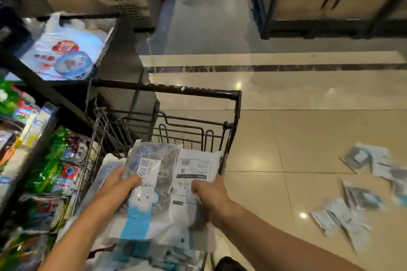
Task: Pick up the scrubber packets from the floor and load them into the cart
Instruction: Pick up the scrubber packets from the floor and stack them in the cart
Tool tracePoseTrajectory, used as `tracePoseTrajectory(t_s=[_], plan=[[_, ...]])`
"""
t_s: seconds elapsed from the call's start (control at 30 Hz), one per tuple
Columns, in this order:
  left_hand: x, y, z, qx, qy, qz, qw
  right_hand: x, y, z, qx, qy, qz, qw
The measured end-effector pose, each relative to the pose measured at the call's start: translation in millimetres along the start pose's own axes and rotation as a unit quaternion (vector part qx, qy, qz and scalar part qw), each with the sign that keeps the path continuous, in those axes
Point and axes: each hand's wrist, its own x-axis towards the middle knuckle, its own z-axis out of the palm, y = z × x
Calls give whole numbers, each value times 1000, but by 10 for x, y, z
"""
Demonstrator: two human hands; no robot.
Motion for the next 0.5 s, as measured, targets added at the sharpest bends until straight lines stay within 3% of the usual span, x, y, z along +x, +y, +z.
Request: tracePoseTrajectory(t_s=[0.13, 0.37, 0.5], plan=[[574, -346, -33, -16, -15, -16, 1000, 259, 43, 109, 32, 10, 44, 998], [397, -150, 231, 45, -53, 9, 998, 329, 97, 225, -34, 64, 80, 994], [387, -191, 242, 138, 12, 64, 988, 286, 254, 322, -155, 118, 39, 980]])
